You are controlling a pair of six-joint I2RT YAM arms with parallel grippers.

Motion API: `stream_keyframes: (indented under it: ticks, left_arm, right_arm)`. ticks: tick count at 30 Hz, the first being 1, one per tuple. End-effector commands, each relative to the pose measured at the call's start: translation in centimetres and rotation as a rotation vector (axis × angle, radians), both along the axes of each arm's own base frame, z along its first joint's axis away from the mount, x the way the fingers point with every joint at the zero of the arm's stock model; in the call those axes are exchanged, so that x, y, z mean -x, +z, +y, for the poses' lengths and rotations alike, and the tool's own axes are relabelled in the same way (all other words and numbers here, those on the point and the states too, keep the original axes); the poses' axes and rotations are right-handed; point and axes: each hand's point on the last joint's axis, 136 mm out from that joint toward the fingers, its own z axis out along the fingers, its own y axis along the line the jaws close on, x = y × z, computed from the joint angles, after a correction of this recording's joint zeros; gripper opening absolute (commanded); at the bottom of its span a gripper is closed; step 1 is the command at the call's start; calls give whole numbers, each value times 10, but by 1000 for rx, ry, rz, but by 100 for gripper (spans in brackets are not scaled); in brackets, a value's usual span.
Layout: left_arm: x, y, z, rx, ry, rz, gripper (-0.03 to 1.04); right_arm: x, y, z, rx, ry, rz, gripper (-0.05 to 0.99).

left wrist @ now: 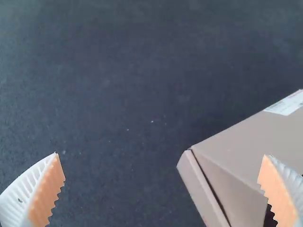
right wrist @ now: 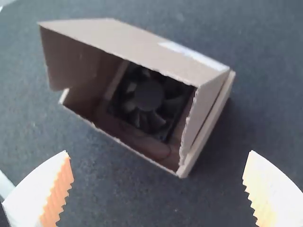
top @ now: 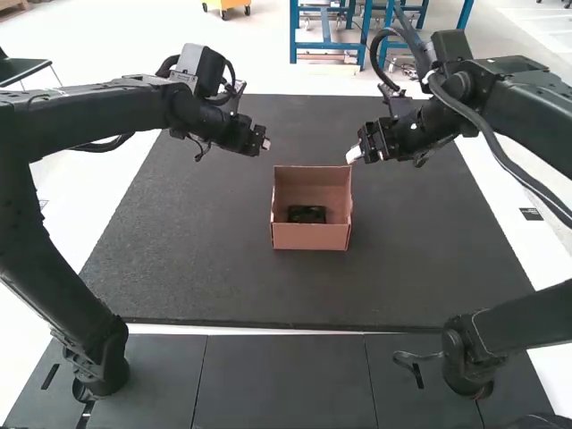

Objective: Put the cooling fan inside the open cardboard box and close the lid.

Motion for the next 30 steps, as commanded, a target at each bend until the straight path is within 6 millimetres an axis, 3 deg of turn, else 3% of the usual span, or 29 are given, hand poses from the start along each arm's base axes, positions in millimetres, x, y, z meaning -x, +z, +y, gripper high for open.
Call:
stream_keyframes:
  ticks: [1, 13, 21, 30]
  left_arm:
    - [-7, 13, -10, 21, 2, -14, 96]
    - [-22, -1, -21, 3, -12, 10, 96]
    - [-17, -17, -36, -26, -79, 67, 96]
    - [-3, -34, -32, -79, -119, 135, 96]
  right_arm:
    - [12, 18, -3, -1, 10, -70, 81]
    - [57, 36, -18, 7, 12, -40, 81]
    - [63, 42, -21, 2, -3, -22, 81]
    - [59, 41, -21, 2, -7, -17, 81]
